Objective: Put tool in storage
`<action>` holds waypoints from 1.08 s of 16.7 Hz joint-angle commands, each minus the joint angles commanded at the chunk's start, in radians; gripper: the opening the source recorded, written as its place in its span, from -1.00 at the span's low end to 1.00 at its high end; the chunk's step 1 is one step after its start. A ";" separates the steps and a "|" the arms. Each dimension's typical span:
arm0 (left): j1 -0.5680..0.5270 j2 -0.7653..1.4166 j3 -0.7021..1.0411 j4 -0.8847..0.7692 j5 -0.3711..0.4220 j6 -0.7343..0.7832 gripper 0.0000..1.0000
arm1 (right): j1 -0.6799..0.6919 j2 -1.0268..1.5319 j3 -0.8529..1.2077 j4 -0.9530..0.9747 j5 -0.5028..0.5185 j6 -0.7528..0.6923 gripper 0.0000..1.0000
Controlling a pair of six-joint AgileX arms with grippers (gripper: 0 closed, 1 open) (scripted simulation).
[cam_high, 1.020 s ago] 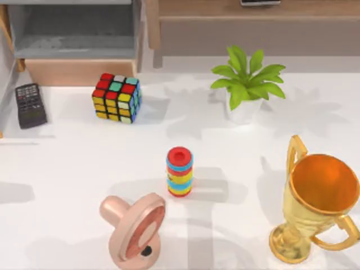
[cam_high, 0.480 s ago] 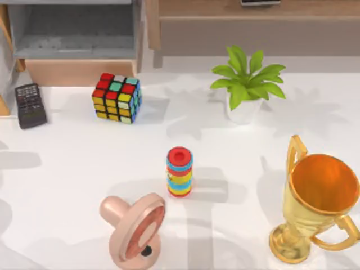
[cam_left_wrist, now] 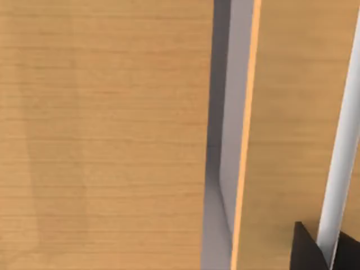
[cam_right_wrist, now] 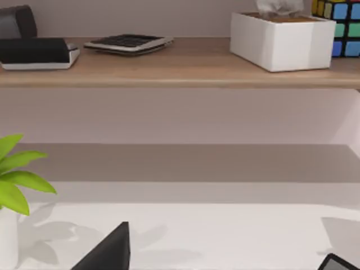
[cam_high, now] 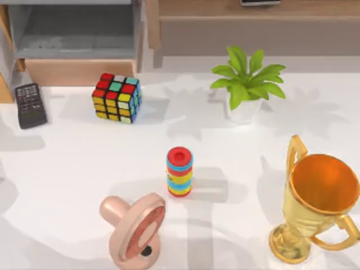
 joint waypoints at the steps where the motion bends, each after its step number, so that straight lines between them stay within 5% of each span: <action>1: -0.011 0.015 0.035 -0.019 -0.013 -0.001 -1.00 | 0.000 0.000 0.000 0.000 0.000 0.000 1.00; 10: -0.038 0.059 0.127 -0.074 -0.048 -0.002 -1.00 | 0.000 0.000 0.000 0.000 0.000 0.000 1.00; 18: -0.098 0.178 0.394 -0.214 -0.108 -0.008 -1.00 | 0.000 0.000 0.000 0.000 0.000 0.000 1.00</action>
